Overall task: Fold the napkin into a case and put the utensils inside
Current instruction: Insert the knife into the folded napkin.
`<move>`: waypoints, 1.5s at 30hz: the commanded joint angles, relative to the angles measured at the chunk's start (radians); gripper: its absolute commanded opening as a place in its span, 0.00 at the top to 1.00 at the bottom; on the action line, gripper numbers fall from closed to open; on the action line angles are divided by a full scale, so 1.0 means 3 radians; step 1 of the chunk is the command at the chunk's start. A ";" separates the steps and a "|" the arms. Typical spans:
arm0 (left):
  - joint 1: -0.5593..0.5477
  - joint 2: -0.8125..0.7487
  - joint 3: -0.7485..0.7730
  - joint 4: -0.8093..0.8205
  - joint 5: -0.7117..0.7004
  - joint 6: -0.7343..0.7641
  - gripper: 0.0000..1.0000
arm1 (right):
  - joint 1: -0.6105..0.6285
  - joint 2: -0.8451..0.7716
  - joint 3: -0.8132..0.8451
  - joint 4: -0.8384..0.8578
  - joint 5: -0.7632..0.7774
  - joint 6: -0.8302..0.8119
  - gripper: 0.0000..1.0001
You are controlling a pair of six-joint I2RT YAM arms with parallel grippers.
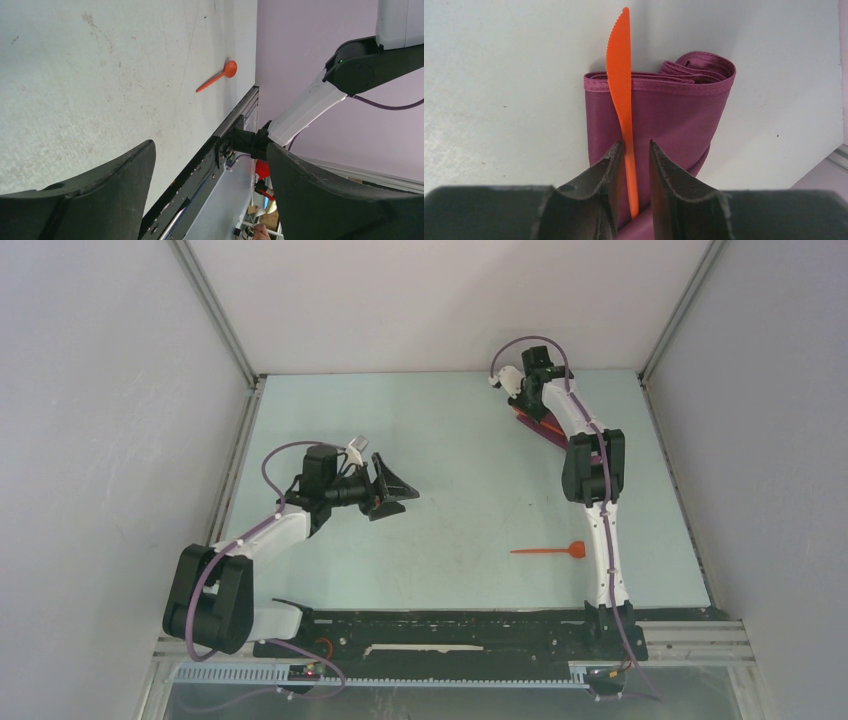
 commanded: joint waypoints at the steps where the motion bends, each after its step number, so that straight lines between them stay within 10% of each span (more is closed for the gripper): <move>1: 0.0010 0.0009 0.0048 0.0121 0.0076 -0.0028 0.14 | -0.0027 0.0104 0.0181 -0.0041 -0.0013 -0.0045 0.67; 14: 0.0011 0.0030 0.0048 0.0148 0.0080 -0.0043 0.14 | -0.0030 0.0137 0.0235 -0.0062 -0.0017 -0.0017 0.75; 21: 0.0009 0.0020 0.0048 0.0157 0.0091 -0.0043 0.14 | -0.0067 0.0028 0.0158 -0.0060 0.0021 0.0034 1.00; 45: 0.0000 -0.0066 0.0012 0.0185 0.0088 -0.0079 0.14 | -0.0233 -0.0708 -0.0897 0.0520 -0.0055 0.0159 1.00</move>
